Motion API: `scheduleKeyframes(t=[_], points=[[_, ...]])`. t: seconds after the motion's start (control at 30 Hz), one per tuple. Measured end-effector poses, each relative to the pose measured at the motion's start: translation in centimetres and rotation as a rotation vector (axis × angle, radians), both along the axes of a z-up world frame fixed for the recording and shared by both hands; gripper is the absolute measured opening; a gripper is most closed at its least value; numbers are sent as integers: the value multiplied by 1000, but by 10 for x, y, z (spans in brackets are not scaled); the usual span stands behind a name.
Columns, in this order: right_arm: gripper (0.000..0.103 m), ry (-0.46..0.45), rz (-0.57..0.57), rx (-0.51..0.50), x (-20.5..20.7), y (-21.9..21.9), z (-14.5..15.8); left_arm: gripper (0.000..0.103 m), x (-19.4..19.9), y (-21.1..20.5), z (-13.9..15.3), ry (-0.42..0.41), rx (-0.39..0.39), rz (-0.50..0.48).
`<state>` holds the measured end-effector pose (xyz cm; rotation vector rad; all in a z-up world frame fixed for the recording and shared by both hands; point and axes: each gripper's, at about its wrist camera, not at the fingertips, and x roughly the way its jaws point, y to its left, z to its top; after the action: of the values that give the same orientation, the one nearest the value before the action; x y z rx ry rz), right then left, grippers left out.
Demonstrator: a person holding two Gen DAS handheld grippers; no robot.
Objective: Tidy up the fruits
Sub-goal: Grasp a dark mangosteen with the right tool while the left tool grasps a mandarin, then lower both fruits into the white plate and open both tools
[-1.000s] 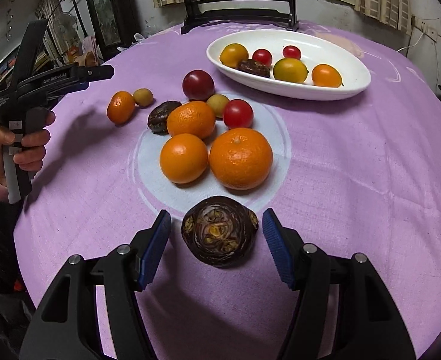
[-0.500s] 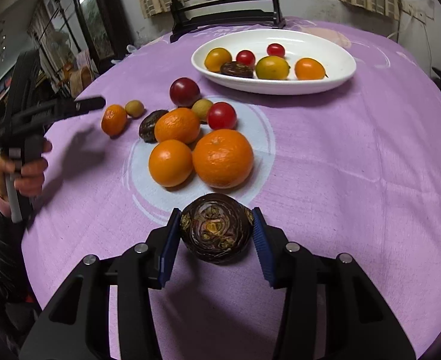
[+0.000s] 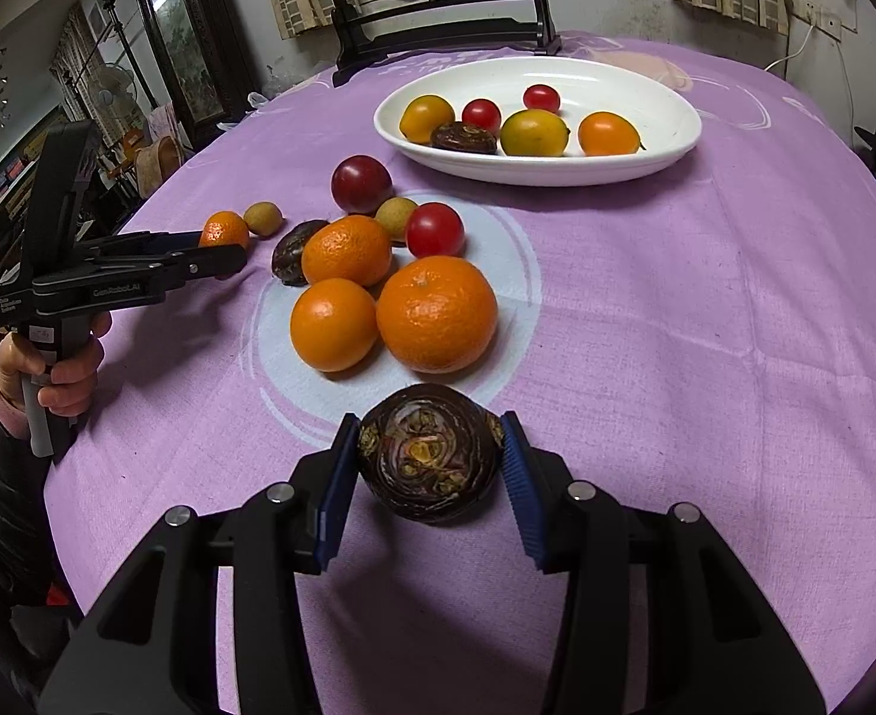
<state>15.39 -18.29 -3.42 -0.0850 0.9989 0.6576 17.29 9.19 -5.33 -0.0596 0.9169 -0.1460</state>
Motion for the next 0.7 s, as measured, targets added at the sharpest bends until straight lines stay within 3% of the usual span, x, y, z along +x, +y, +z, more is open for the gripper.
scheduleKeyframes(t=[0.33,0.53,0.7], points=[[47,2,-2,4,0,-1,0,45,3,0,-3,5,13,7],[47,16,-4,30,2,-5,0,44,2,-1,-1,-3,27,12],[47,37,30,131,1,-11,6,44,-15,-5,15,-85,7,-17]])
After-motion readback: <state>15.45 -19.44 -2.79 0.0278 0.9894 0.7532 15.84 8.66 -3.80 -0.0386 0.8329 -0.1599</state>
